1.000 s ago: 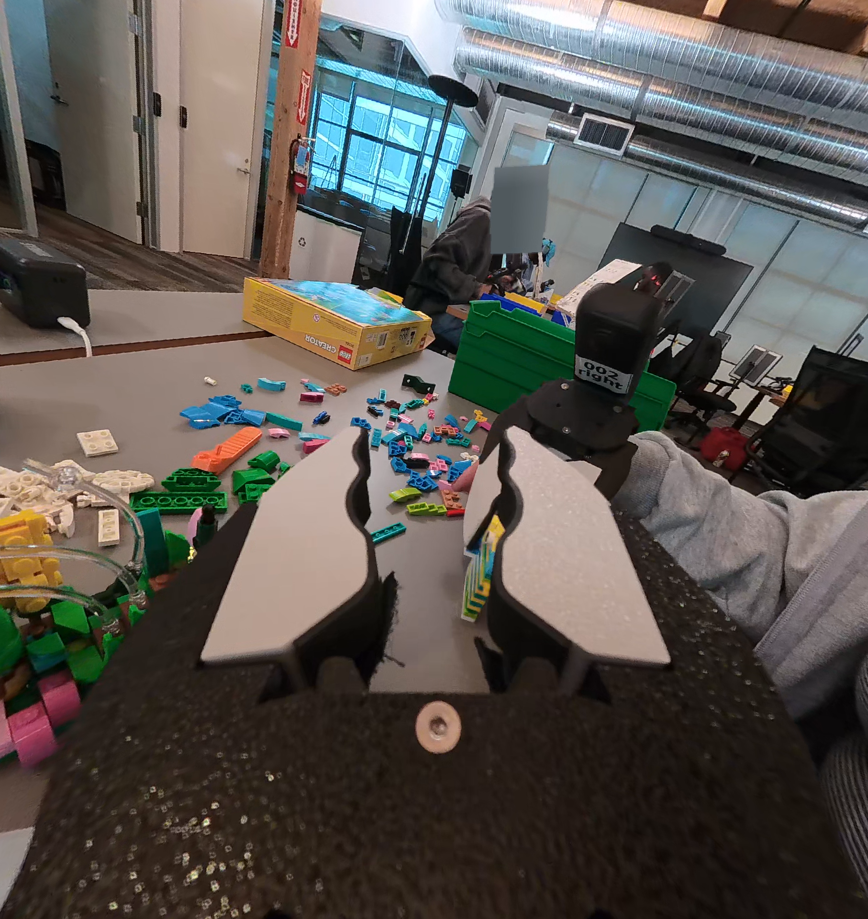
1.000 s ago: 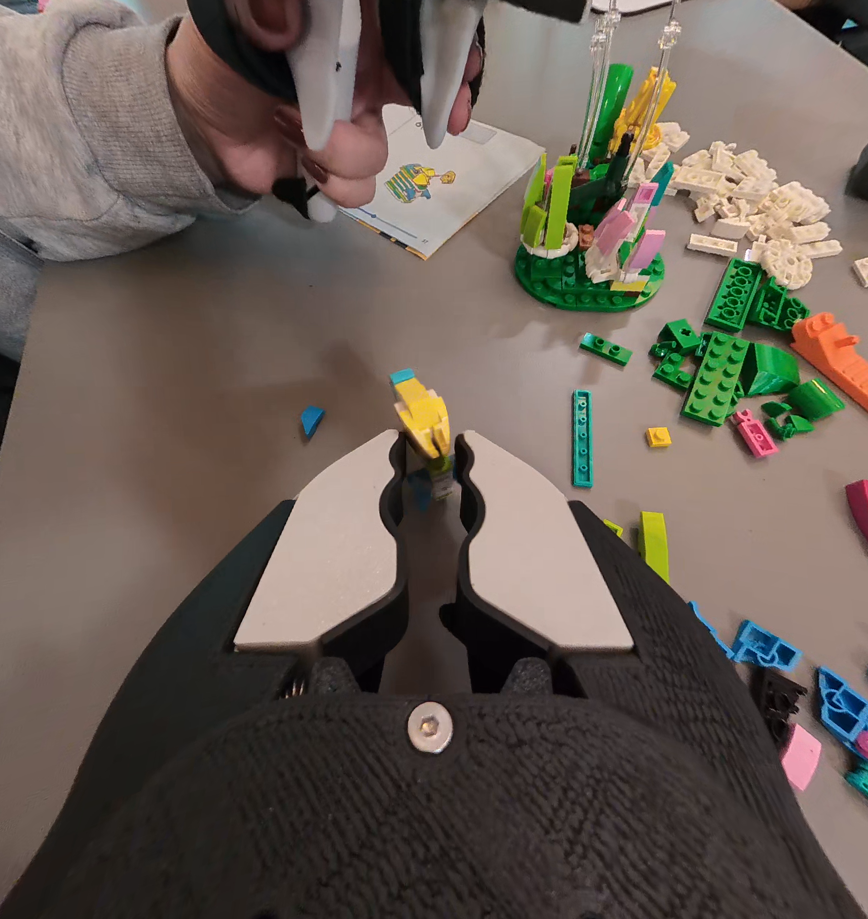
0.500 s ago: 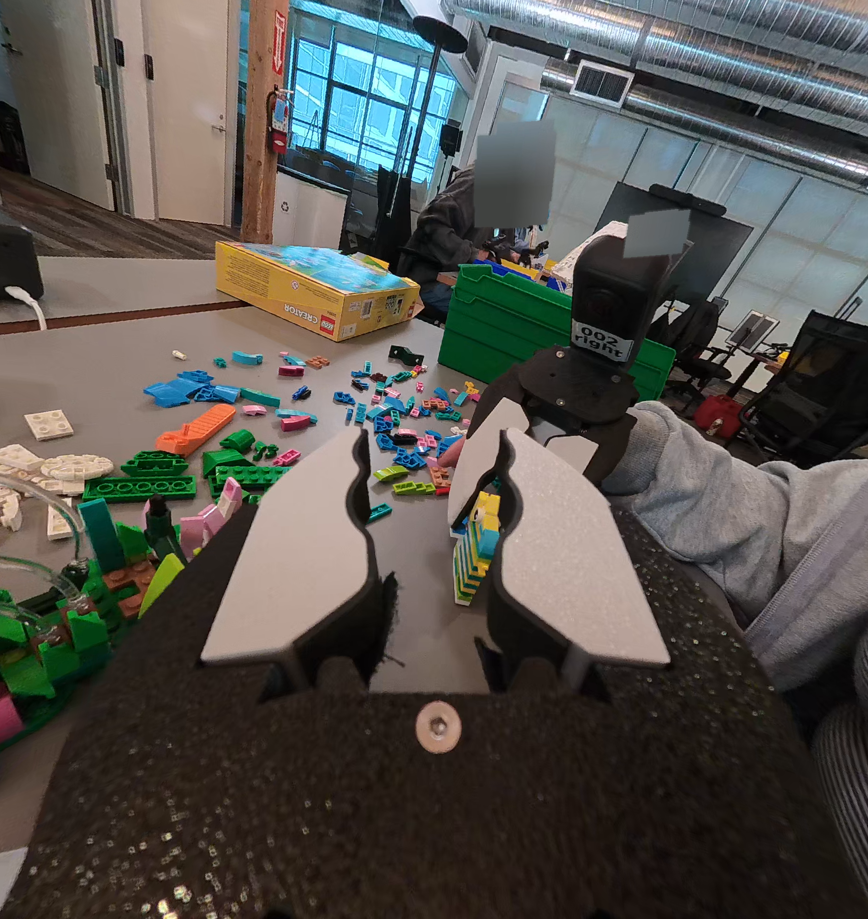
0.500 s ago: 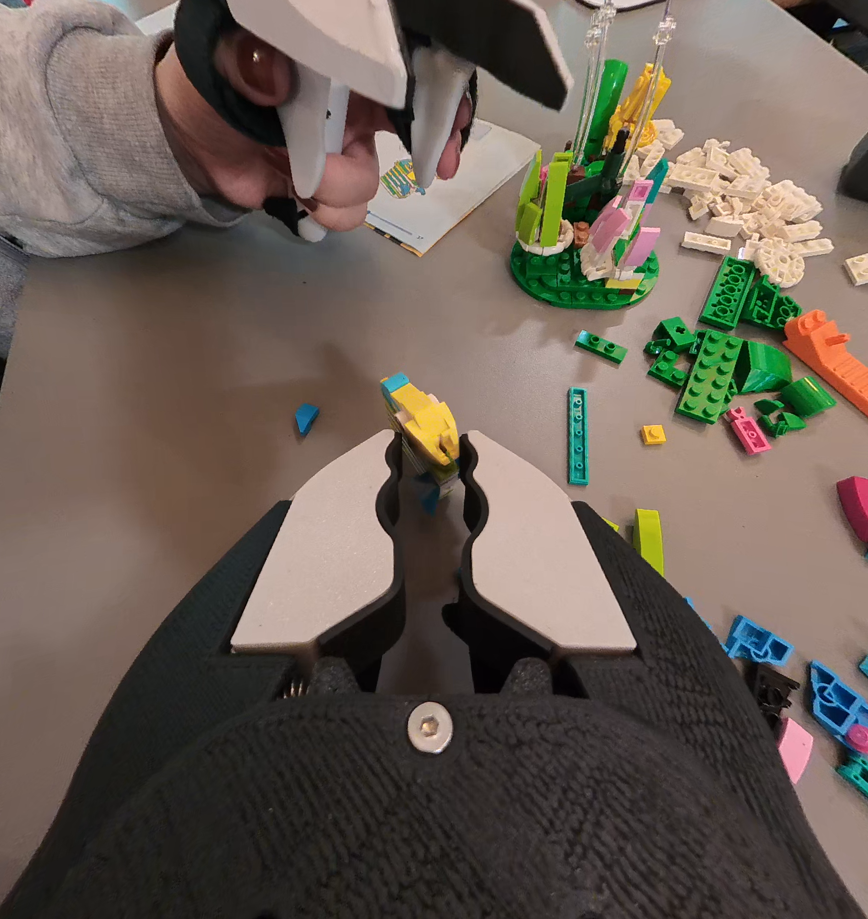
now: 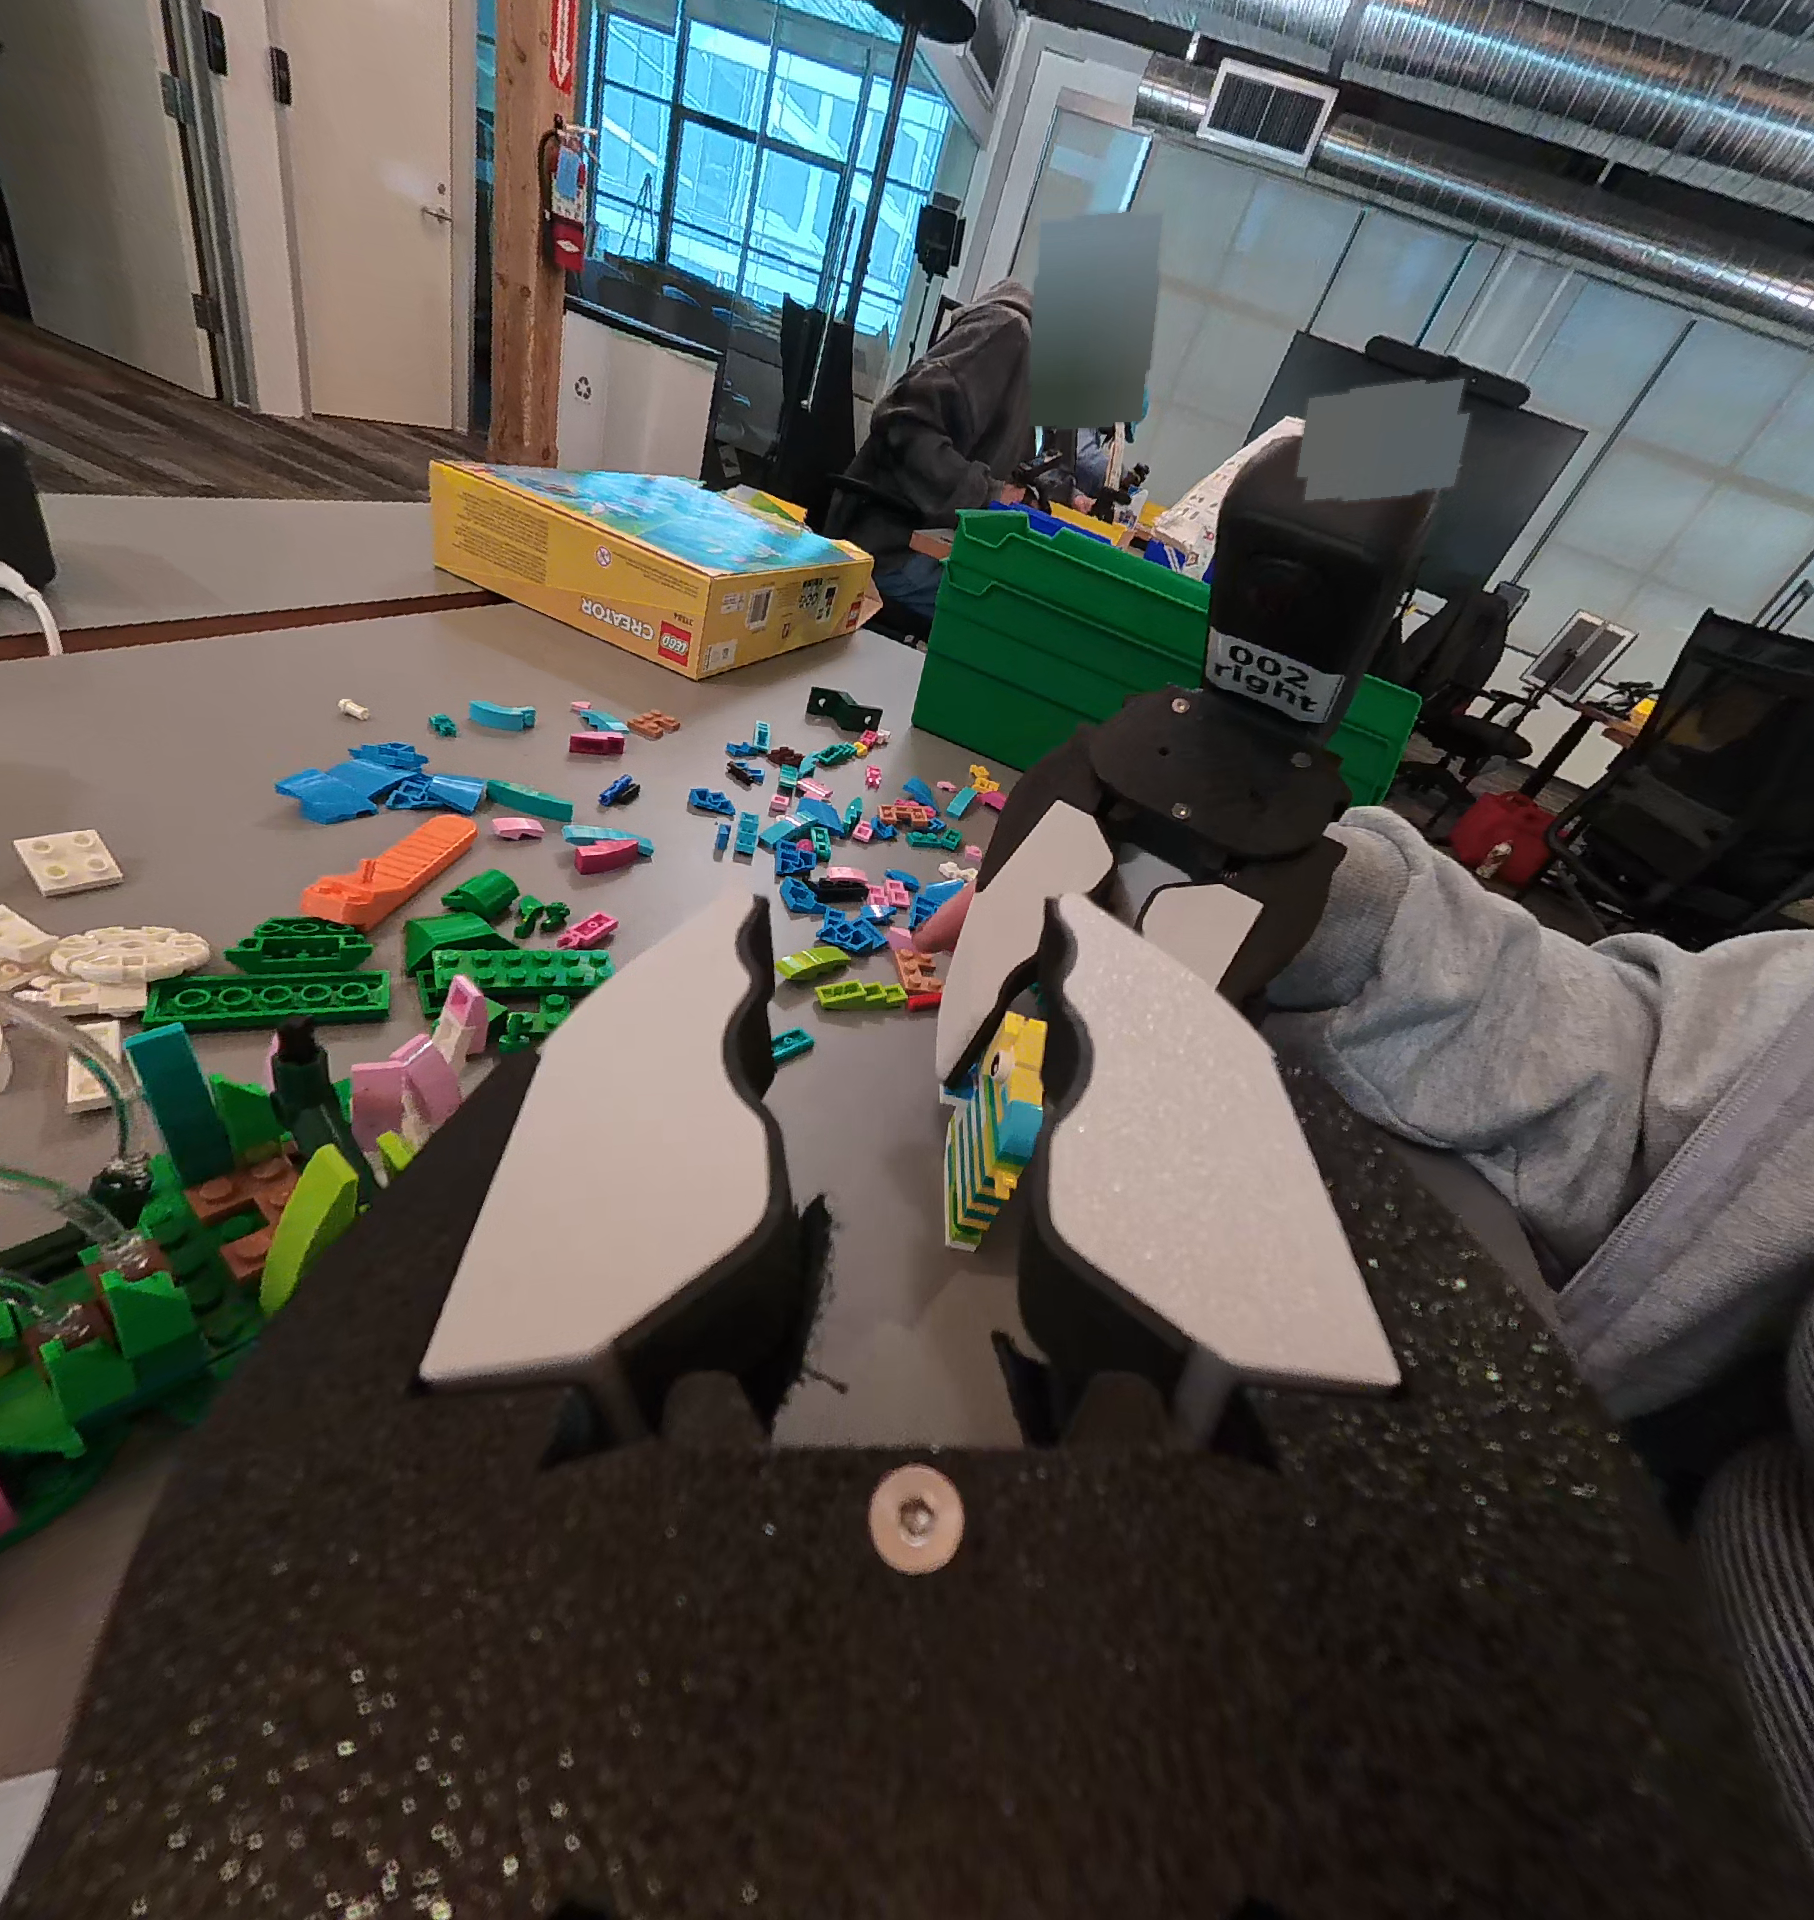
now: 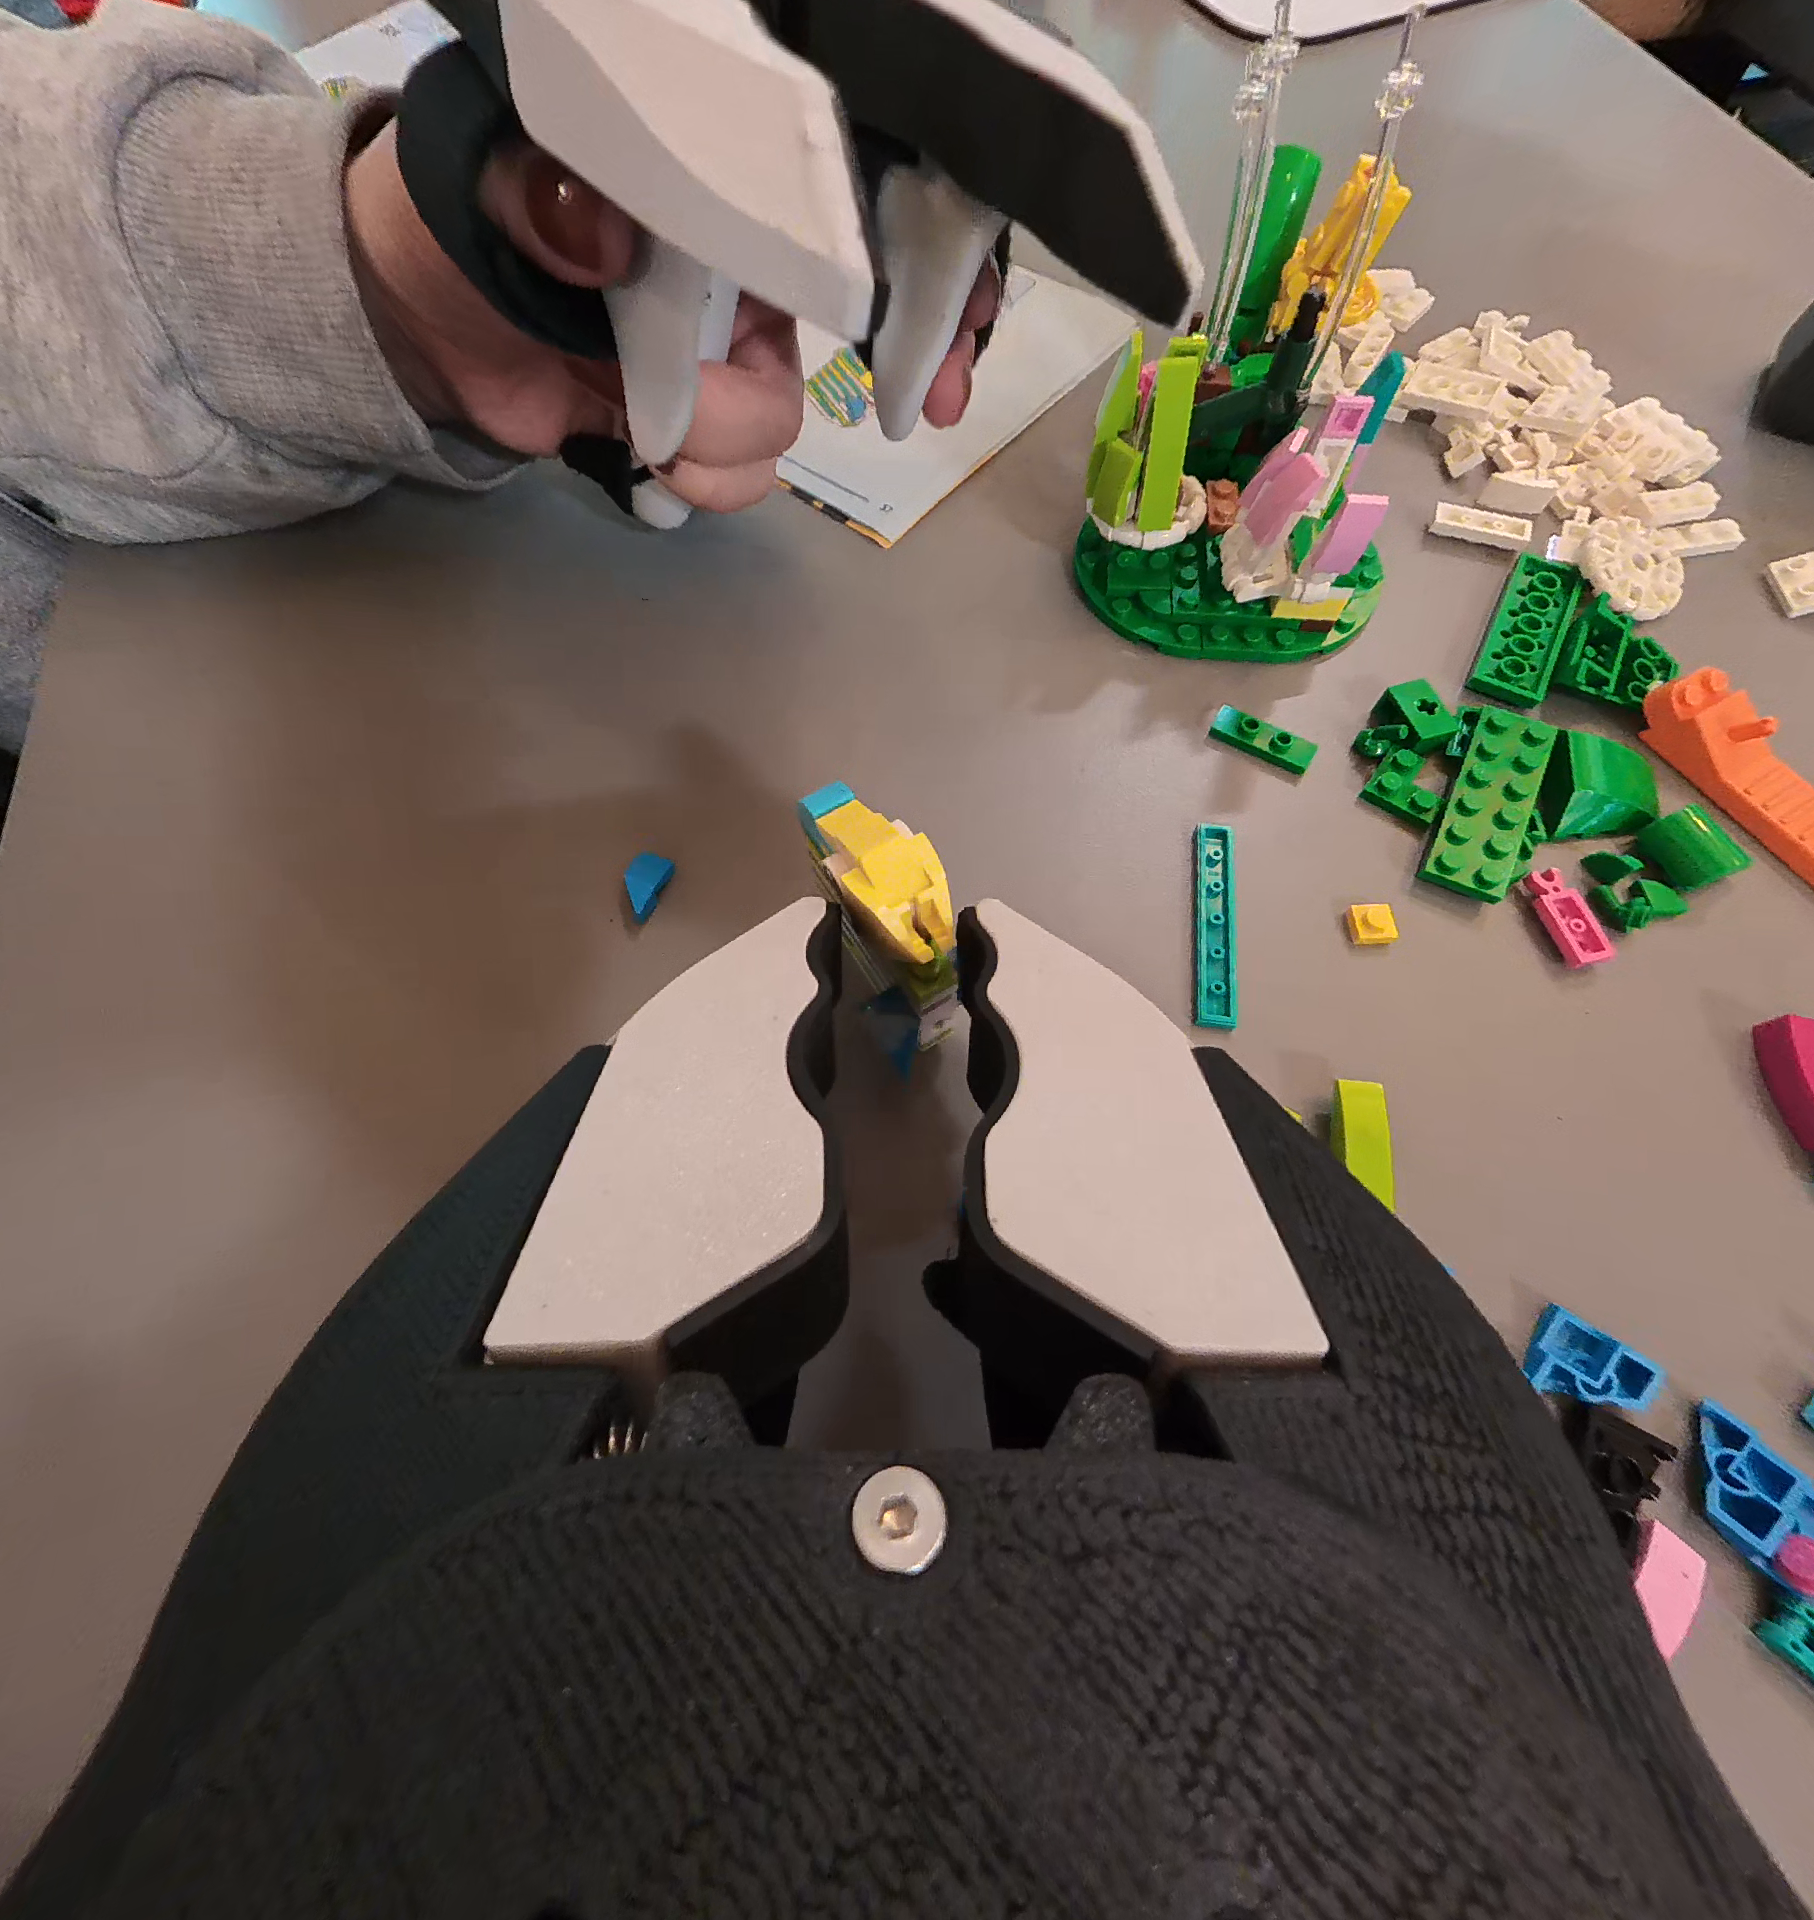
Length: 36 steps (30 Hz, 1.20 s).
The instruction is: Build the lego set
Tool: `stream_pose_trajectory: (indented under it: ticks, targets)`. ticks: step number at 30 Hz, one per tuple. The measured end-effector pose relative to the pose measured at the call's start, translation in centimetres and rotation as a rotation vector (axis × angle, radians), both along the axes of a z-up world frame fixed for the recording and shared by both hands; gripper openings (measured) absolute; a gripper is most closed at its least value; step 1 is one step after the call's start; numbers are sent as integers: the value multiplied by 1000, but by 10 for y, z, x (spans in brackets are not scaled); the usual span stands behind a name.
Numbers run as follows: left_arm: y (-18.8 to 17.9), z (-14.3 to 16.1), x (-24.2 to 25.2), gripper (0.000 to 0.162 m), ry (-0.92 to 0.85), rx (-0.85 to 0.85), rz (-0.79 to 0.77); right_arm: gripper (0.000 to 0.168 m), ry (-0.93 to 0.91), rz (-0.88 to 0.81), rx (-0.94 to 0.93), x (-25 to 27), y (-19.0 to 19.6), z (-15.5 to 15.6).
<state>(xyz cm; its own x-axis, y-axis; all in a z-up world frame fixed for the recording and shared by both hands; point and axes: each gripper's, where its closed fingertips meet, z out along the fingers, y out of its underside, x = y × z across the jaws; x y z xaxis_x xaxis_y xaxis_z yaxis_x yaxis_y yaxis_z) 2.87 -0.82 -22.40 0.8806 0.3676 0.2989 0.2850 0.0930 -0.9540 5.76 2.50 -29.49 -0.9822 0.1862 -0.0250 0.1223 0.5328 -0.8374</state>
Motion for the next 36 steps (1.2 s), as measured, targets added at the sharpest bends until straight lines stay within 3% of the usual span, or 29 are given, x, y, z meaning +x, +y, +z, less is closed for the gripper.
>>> stream_pose_trajectory:
  ticks: [17,20,24,27,33,36]
  targets:
    - [3,0,4,47,88,-72,23,19,-3,-5,-3,0,-1,0]
    - [-33,32,-12,48,170,-39,201,19,-3,-5,-6,0,-2,1]
    - [-121,59,-21,46,189,-47,524,19,-9,-7,-14,0,-2,2]
    - [-152,36,-6,35,158,-233,530,19,-21,-9,-21,-1,-3,2]
    - [-162,-29,36,47,77,-738,415,19,-28,-11,-21,-1,-3,1]
    - [-135,-61,74,48,-5,-853,147,19,-30,-14,-25,-1,-2,2]
